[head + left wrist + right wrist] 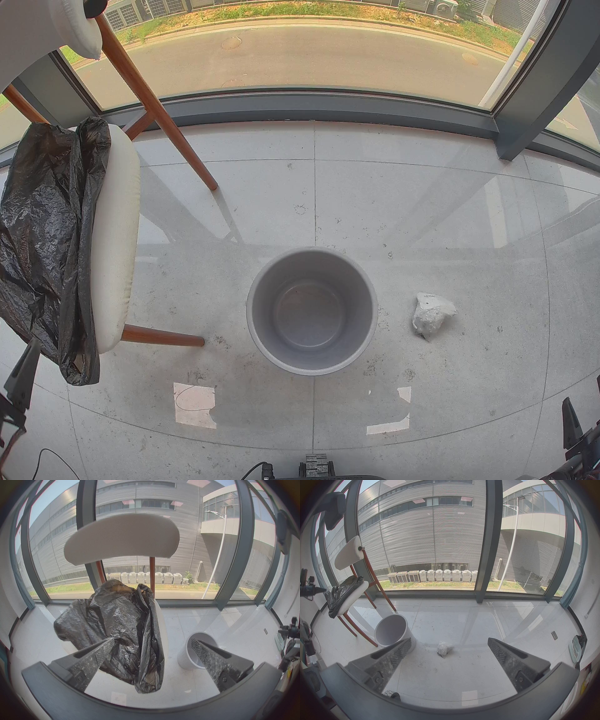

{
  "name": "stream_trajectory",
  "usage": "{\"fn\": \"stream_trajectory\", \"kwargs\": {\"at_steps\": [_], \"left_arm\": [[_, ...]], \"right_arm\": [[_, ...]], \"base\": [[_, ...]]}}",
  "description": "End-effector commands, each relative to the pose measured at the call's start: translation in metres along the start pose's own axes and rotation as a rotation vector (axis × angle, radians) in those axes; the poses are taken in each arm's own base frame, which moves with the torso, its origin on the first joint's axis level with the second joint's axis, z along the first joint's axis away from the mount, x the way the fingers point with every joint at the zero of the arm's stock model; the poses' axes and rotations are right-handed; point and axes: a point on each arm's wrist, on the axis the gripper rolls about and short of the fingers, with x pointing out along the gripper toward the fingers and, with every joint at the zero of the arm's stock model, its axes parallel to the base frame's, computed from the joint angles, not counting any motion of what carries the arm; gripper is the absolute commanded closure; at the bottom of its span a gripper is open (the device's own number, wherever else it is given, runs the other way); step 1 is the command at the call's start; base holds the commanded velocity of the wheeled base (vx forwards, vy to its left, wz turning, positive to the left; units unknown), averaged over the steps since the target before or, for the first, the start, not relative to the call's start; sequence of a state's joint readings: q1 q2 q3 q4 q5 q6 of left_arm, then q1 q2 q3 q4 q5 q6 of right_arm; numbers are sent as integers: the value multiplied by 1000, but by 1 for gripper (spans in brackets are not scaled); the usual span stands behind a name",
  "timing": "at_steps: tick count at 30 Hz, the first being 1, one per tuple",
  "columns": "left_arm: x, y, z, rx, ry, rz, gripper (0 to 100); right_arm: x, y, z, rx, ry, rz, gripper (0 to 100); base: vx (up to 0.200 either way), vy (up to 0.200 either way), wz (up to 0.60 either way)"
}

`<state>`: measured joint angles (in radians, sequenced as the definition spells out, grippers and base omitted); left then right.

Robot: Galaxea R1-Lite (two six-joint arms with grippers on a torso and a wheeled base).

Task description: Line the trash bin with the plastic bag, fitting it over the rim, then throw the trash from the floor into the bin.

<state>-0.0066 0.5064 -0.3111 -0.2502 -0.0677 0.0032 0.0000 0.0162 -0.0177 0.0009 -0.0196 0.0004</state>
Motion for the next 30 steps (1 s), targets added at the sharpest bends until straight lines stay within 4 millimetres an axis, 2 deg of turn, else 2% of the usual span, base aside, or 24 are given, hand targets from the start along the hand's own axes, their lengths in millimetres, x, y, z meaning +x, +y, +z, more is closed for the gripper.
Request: {"fn": "stream_trajectory", "kwargs": {"at_steps": [1,5,8,9,13,25,30], "left_arm": [[69,5,29,-46,154,-14,0],[102,7,40,-46,194,-14,0],[113,8,42,-46,205,-17,0],[131,9,45,-44,206,-15,0],[160,12,48,-41,192,-13,0],[211,18,45,-41,194,3,0],[229,25,34,-35,200,23,0]], "right_arm": [[1,0,-5,2,10,0,0],[1,0,-5,1,10,0,0],[1,0,-5,1,10,0,0],[1,0,-5,1,10,0,0],[1,0,-5,1,10,1,0],[1,0,-5,-1,10,1,0],[1,0,-5,-2,8,3,0]], "base": [[0,0,0],[0,0,0],[0,0,0],[0,0,0],[0,0,0],[0,0,0],[0,0,0]]}}
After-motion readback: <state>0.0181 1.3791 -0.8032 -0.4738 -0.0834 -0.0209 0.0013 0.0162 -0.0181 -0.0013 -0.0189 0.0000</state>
